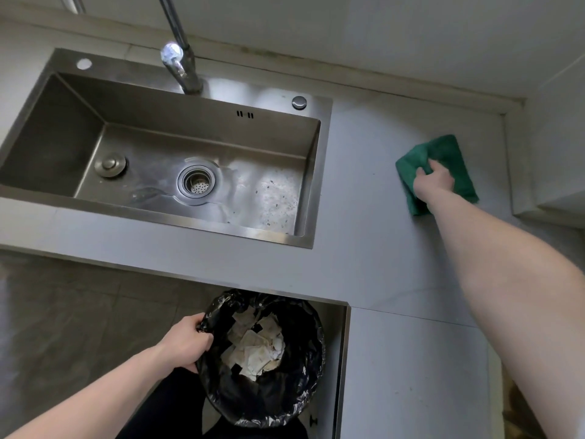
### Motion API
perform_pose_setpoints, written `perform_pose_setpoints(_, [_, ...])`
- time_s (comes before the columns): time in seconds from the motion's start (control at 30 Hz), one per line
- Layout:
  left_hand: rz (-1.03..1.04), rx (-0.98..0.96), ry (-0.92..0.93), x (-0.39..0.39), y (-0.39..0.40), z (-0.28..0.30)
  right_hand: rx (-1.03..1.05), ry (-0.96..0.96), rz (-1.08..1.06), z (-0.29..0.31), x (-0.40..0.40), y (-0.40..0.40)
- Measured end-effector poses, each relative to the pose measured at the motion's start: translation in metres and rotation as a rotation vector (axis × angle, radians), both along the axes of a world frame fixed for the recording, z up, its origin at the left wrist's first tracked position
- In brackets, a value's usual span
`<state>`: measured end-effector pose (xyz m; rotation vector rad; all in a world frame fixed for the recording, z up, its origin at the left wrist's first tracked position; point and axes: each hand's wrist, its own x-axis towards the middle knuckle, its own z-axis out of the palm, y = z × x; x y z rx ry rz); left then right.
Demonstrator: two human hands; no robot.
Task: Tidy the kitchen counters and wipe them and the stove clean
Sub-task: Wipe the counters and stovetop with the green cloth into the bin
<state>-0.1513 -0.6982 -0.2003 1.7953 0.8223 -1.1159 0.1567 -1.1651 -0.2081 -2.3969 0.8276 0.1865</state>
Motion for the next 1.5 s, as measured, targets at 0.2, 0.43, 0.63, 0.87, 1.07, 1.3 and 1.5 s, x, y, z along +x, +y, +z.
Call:
perform_pose_setpoints(0.2, [0.011,0.011,0.011,-0.003,-0.003,0.001,-0.071,0.118,0.198,0.019,-0.019,0.039])
perform_pose_setpoints(0.43, [0.021,0.028,-0.003,-0.011,-0.007,0.002,-0.072,0.163,0.403,0.034,-0.061,0.076])
perform_pose_setpoints(0.63, [0.016,0.032,-0.023,-0.014,-0.008,0.003,-0.020,0.136,0.502,0.031,-0.100,0.100])
perform_pose_setpoints(0.87, [0.025,0.022,-0.028,-0.021,-0.013,0.006,-0.040,0.117,0.614,0.023,-0.150,0.121])
perform_pose_setpoints(1.07, [0.036,0.018,-0.031,-0.023,-0.015,0.010,-0.003,0.104,0.632,0.030,-0.197,0.147])
perform_pose_setpoints(1.3, [0.036,0.019,-0.044,-0.025,-0.017,0.017,0.041,0.117,0.787,0.041,-0.269,0.189])
perform_pose_setpoints(1.5, [0.014,0.013,-0.035,-0.027,-0.018,0.018,0.202,0.059,0.725,0.064,-0.282,0.181])
